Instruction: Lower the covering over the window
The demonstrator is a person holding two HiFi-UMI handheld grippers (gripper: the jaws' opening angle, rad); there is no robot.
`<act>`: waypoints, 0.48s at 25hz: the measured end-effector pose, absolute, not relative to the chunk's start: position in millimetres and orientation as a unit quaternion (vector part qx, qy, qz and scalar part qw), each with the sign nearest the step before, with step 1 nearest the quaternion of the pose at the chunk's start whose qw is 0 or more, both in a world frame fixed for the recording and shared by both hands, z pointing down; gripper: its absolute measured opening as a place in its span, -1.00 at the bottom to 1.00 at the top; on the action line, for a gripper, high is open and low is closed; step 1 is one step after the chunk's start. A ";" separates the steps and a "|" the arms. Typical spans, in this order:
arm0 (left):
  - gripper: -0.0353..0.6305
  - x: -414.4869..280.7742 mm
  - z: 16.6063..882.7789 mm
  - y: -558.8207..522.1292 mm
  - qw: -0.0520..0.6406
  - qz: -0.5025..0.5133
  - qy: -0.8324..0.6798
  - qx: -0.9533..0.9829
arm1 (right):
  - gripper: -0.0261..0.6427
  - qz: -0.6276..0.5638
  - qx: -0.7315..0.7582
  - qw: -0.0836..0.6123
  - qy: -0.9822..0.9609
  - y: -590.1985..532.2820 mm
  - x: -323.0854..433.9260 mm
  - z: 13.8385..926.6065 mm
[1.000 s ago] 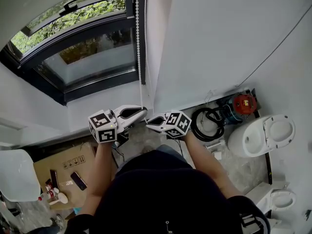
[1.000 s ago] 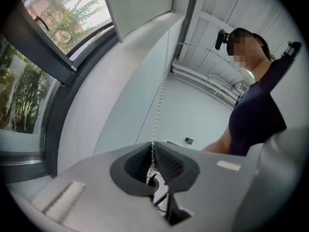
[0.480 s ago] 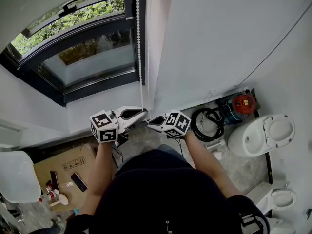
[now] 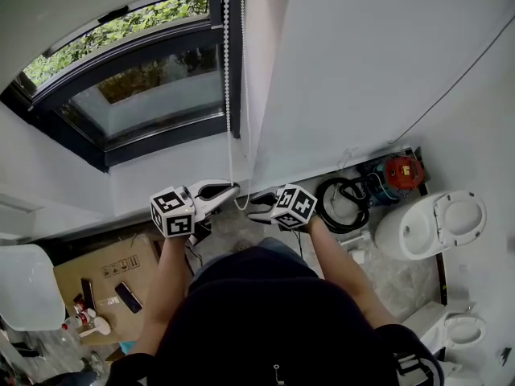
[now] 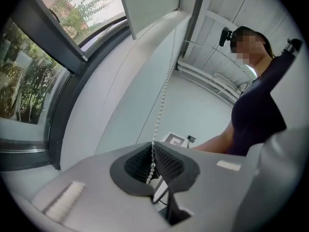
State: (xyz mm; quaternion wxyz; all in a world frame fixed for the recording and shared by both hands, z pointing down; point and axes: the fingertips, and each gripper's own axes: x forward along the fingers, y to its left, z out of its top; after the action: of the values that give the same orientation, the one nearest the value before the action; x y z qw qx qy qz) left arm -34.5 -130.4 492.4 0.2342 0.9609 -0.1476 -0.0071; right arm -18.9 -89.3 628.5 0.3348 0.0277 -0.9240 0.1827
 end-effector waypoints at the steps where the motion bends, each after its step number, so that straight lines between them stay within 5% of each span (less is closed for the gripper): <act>1: -0.83 -33.5 492.5 -130.0 0.235 -0.009 -0.146 0.961 | -0.50 0.184 0.036 0.318 -0.929 -94.6 -17.9 618.6; 12: -0.83 -18.3 492.2 -129.0 0.238 -0.016 -0.128 0.962 | -0.50 0.077 0.081 0.067 -0.991 -147.3 -25.1 404.7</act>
State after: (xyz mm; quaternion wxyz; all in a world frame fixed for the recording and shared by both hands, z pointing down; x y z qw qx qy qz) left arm -18.3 -129.0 492.2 0.2384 0.9625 -0.1285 -0.0161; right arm -25.1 -147.3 404.7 0.0671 0.0815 -0.9914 0.0772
